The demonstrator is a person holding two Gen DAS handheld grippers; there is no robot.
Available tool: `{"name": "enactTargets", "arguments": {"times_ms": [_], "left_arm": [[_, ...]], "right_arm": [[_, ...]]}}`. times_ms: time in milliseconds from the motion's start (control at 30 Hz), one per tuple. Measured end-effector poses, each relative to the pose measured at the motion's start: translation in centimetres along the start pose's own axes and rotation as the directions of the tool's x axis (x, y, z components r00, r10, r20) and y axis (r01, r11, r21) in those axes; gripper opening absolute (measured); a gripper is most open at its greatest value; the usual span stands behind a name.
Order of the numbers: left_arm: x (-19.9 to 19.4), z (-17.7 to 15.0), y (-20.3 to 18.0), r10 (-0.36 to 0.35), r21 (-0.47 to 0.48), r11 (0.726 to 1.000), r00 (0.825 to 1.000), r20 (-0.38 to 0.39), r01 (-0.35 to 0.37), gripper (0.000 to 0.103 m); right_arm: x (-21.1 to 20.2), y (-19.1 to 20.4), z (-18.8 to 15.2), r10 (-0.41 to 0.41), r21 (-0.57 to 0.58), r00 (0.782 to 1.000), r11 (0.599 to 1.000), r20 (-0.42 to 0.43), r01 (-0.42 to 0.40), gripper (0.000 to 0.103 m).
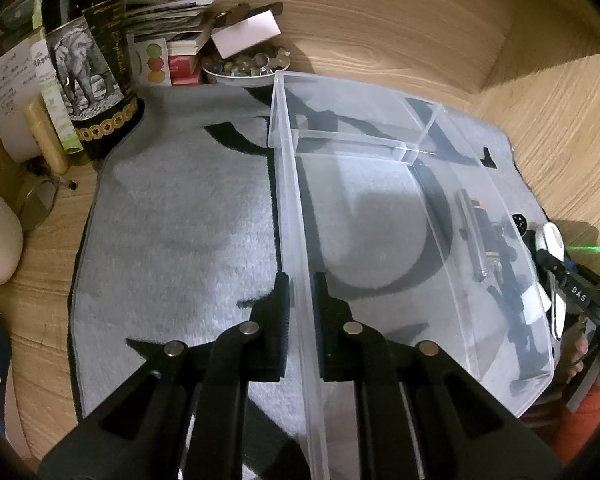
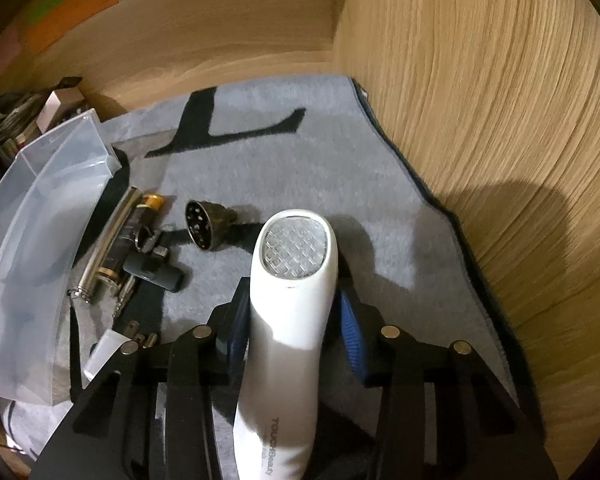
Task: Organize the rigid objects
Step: 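Grasp the white handheld massager with the right gripper and lift it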
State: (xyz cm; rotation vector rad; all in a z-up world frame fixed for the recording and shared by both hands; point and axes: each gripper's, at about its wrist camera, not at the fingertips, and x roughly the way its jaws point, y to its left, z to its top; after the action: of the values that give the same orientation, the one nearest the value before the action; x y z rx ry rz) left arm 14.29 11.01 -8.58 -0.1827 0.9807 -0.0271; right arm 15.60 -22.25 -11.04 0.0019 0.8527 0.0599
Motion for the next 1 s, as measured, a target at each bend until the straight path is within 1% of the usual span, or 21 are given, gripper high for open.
{"name": "enactTargets", "arguments": {"times_ms": [233, 433, 567, 733, 867, 1000], "left_arm": [[0.0, 0.0, 0.0, 0.000, -0.002, 1.000, 1.000, 0.005, 0.000, 0.011], [0.0, -0.1, 0.0, -0.001, -0.004, 1.000, 1.000, 0.012, 0.001, 0.011], [-0.1, -0.2, 0.0, -0.001, -0.003, 1.000, 1.000, 0.019, 0.001, 0.011], [-0.1, -0.2, 0.0, -0.001, -0.004, 1.000, 1.000, 0.021, 0.001, 0.011], [-0.1, -0.1, 0.1, -0.004, -0.003, 1.000, 1.000, 0.020, 0.004, 0.011], [-0.1, -0.1, 0.1, -0.005, -0.007, 1.000, 1.000, 0.020, 0.005, 0.011]], "right_arm": [[-2.9, 0.9, 1.2, 0.000, -0.013, 0.993, 1.000, 0.120, 0.002, 0.038], [-6.1, 2.7, 2.7, 0.028, -0.060, 0.975, 0.998, 0.223, -0.014, 0.038], [-8.2, 4.3, 3.6, 0.063, -0.105, 0.957, 0.994, 0.283, -0.034, 0.037], [-10.5, 6.8, 4.7, 0.119, -0.162, 0.928, 0.985, 0.352, -0.065, 0.037], [-11.7, 9.3, 5.5, 0.182, -0.216, 0.907, 0.971, 0.381, -0.104, 0.037], [-12.4, 11.6, 6.2, 0.237, -0.272, 0.890, 0.953, 0.390, -0.134, 0.037]]}}
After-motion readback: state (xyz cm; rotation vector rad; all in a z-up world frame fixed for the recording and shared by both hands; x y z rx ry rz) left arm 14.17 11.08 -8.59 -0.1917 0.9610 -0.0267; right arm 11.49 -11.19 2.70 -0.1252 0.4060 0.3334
